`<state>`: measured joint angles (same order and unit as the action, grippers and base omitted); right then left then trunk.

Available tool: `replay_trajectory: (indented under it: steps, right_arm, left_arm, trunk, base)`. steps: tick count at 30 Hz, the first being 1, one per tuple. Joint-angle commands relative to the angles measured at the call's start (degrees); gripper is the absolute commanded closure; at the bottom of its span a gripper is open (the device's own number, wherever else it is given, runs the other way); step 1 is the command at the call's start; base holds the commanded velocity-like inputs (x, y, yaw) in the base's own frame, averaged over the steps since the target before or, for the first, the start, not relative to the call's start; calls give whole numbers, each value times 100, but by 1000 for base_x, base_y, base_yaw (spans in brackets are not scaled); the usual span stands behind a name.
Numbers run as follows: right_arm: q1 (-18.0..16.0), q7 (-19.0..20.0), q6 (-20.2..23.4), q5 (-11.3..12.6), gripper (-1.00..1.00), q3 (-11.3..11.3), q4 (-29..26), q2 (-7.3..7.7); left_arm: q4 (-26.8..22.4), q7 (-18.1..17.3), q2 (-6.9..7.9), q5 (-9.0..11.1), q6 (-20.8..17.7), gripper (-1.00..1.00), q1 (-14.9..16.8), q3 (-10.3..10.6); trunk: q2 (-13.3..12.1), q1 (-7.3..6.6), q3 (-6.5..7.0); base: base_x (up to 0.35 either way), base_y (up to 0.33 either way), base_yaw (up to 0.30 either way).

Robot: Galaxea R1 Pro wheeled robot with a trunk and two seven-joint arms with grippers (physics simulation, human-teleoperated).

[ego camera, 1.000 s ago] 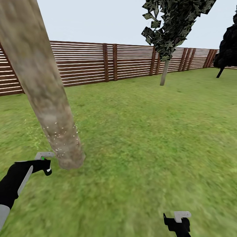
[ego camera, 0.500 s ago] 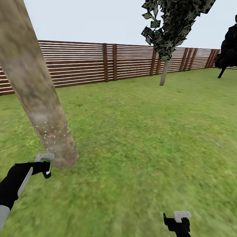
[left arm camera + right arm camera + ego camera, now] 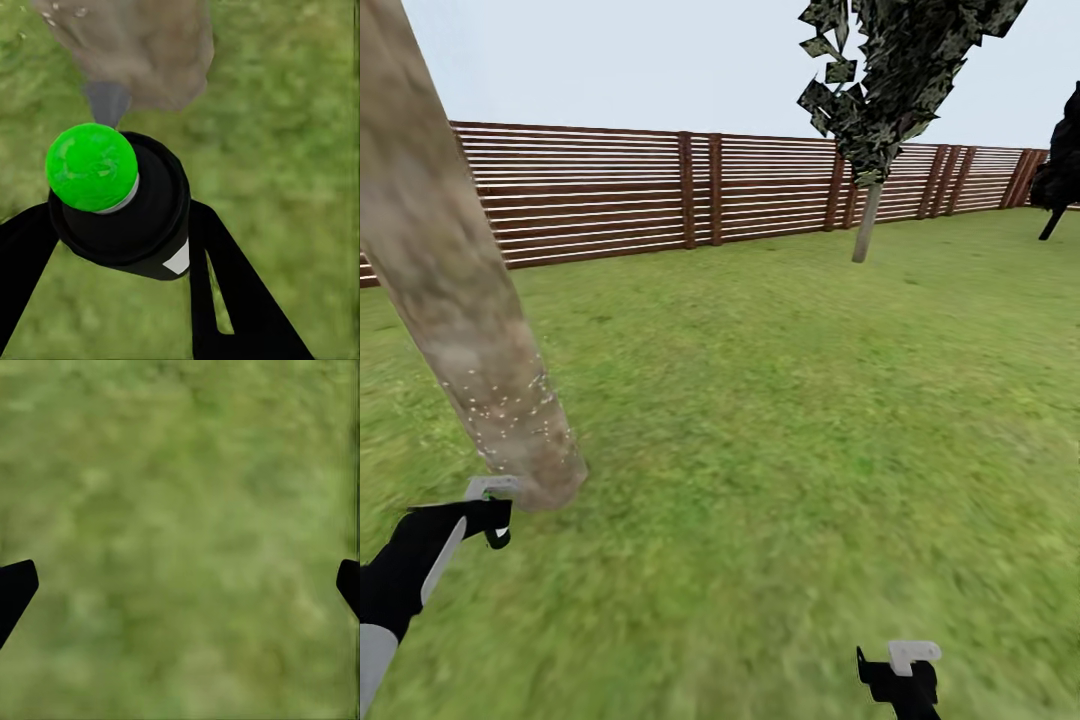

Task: In the garden, pick up the pesticide atomizer on the floor and spray pesticide onto both trees until each tree trunk is fully covered.

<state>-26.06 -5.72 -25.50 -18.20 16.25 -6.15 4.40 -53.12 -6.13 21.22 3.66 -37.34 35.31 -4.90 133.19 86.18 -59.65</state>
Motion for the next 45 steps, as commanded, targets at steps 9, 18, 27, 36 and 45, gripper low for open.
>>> replay_trajectory:
  steps: [9,18,27,36,45]
  right_arm:
    - [-5,-26,-16,-61,-100,27,12,-1]
    - [-5,-17,-8,-61,-100,27,17,-1]
    - [-5,-17,-8,-61,-100,24,17,-1]
    - [-5,-17,-11,-61,-100,25,17,-2]
    - [-5,-17,-9,-61,-100,25,17,-6]
  left_arm:
    - [121,71,-65,12,-36,100,3,-31]
    - [828,297,-87,36,338,100,5,-39]
    - [1192,302,-66,49,778,100,8,-313]
    - [1426,297,-183,29,810,100,6,-413]
    - [2259,297,-113,20,1445,100,2,-472]
  trunk:
    - [2,0,-5]
    - [2,0,-5]
    - [2,0,-5]
    - [2,0,-5]
    - [2,0,-5]
  base:
    - [190,-237,156]
    - [259,-176,57]
    - [61,-31,0]
    - [102,-18,0]
    - [51,0,0]
